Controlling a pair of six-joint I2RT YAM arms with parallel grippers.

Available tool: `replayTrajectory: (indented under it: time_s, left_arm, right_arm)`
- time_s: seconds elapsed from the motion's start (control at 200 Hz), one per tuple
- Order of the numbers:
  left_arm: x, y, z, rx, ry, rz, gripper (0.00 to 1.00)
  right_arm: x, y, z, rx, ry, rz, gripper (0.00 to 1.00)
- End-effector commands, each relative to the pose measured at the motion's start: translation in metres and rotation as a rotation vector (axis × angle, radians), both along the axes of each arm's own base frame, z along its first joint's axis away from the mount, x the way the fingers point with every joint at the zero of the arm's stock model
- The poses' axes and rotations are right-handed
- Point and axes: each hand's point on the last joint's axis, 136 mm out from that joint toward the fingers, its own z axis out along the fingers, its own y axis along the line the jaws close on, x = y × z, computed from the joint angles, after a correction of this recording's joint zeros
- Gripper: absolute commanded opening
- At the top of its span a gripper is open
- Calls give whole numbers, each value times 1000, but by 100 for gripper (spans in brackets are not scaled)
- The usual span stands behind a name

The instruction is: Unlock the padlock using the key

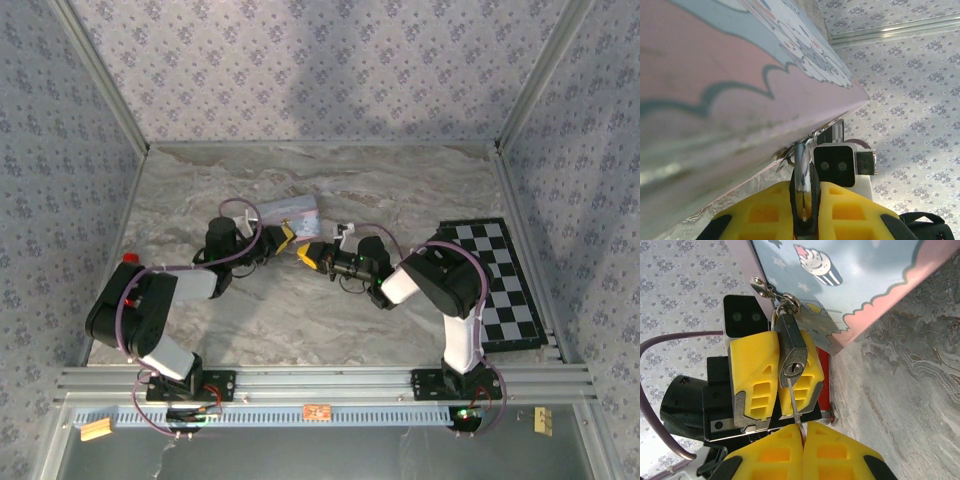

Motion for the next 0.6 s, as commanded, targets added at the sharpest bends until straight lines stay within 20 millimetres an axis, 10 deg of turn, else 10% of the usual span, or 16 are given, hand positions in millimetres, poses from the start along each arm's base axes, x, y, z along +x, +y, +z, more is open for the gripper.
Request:
replayTrajectory:
  time_s: [0.0,0.595]
  left_arm:
    - [-1,-7,14,-59,-28,-44,0]
    - [0,-8,13,-58,-22,-47,0]
  right_arm:
    - [3,1,11,29,-25,10,0]
    - [6,-3,6,22,-16,5,0]
